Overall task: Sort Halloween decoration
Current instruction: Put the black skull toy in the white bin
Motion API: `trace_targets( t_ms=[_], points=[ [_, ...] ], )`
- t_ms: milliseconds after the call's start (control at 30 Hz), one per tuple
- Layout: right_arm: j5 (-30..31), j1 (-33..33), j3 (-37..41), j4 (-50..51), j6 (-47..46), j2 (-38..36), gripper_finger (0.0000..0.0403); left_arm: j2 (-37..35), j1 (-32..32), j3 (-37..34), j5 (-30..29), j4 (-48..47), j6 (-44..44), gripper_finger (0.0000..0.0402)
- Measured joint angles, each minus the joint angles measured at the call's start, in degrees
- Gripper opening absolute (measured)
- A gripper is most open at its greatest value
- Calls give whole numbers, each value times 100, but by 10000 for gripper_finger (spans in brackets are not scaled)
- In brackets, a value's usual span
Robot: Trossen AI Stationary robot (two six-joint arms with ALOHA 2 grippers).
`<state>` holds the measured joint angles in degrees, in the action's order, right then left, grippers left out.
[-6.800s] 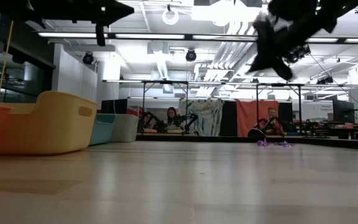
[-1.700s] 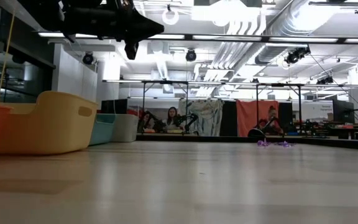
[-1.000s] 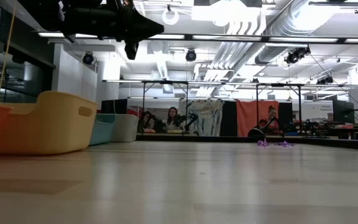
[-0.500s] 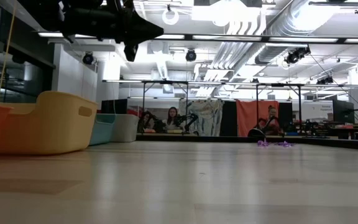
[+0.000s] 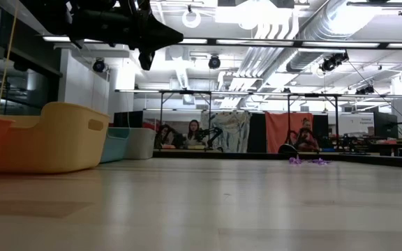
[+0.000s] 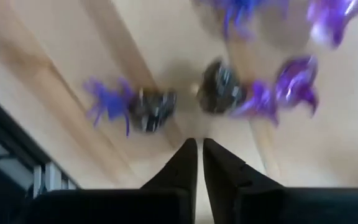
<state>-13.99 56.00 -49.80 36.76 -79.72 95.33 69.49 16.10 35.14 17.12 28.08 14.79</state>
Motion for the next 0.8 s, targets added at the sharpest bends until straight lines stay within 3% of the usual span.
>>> trace_targets(
  t_ms=[167,367,600,800],
  points=[
    [-45,3,-3,-7,-44,-316,57,1,17,0,1,0,0,0],
    [698,3,-7,20,-361,-935,119,1,96,0,3,0,0,0],
    [947,-87,-7,56,756,-979,191,1,153,0,3,-2,0,0],
    [1171,-166,2,358,1275,-977,200,1,153,0,3,-68,0,0]
  ],
)
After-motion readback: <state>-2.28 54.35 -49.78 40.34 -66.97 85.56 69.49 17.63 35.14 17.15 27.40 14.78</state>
